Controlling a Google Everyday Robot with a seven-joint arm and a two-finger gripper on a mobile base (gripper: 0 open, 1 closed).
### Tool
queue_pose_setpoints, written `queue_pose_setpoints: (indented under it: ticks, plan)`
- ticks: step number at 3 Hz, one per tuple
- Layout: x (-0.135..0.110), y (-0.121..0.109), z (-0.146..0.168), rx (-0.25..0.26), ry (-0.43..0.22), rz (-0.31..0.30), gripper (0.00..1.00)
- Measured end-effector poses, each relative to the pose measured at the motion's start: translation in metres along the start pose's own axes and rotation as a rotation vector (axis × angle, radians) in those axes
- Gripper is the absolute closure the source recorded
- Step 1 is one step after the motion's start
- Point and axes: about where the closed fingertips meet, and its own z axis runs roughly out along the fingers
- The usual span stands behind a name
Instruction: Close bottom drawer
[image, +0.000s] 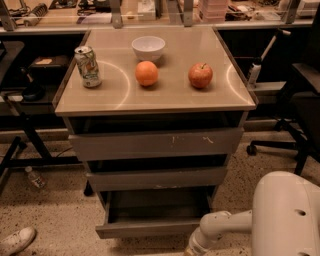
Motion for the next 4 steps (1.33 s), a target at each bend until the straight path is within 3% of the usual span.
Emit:
queue_pose_setpoints:
  ticks: [1,4]
  plan:
    - [-0.014,-0.013,-0.002,0.03,-0.026,-0.035,1.0]
    - [-0.067,-0.05,-0.005,0.091,-0.051,-0.138,1.0]
